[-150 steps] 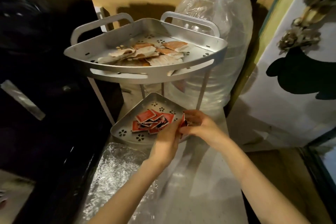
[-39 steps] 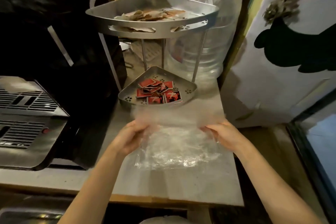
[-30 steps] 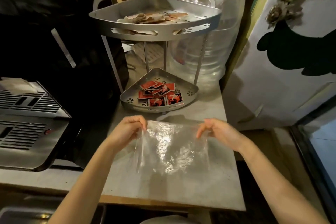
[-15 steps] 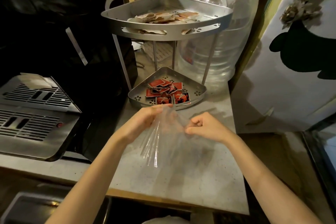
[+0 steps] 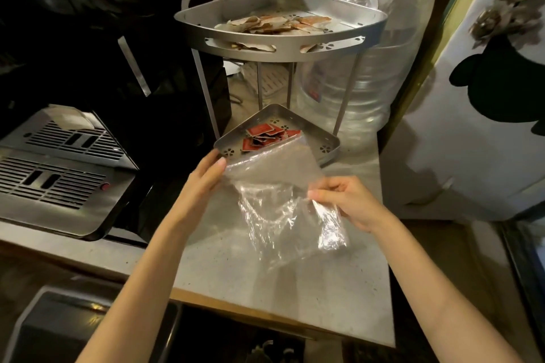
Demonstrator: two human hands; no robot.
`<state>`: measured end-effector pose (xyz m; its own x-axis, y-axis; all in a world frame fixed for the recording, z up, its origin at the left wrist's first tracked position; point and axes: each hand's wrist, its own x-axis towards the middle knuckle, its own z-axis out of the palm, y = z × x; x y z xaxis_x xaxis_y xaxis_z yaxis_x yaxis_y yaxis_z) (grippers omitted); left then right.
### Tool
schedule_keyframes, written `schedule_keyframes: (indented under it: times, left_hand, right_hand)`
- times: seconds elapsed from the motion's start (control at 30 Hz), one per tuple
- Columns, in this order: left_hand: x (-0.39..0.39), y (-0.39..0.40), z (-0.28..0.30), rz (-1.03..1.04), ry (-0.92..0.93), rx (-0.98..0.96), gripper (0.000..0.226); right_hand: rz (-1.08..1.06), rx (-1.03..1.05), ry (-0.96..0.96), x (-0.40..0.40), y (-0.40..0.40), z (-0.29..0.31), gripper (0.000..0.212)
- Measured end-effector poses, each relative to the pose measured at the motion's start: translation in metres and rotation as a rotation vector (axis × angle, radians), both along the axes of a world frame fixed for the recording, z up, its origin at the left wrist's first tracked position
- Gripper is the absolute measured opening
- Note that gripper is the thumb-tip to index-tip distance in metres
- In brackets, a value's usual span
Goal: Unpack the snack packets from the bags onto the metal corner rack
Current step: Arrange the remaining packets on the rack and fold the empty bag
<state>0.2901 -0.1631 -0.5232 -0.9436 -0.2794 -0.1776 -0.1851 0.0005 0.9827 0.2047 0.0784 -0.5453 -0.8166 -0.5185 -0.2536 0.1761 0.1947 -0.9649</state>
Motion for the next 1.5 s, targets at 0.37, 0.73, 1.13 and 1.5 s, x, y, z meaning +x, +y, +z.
schedule_keyframes:
  times: [0.37, 0.73, 1.13, 1.5]
  left_hand:
    - [0.03, 0.032, -0.03, -0.121, -0.175, 0.508, 0.033]
    - [0.117, 0.004, -0.075, 0.32, -0.242, 0.721, 0.029]
    - [0.276, -0.136, -0.101, 0.035, -0.347, 0.199, 0.046]
    - [0.351, -0.218, -0.173, 0.209, -0.533, -0.219, 0.06]
  right_hand:
    - [0.033, -0.087, -0.243, 0.017, -0.003, -0.023, 0.014]
    - [0.224, -0.272, -0.541, 0.074, -0.057, -0.029, 0.046]
    - [0.29, 0.351, -0.198, 0.211, -0.209, -0.079, 0.038]
    - [0.451, 0.445, 0.276, 0.328, -0.34, -0.154, 0.036]
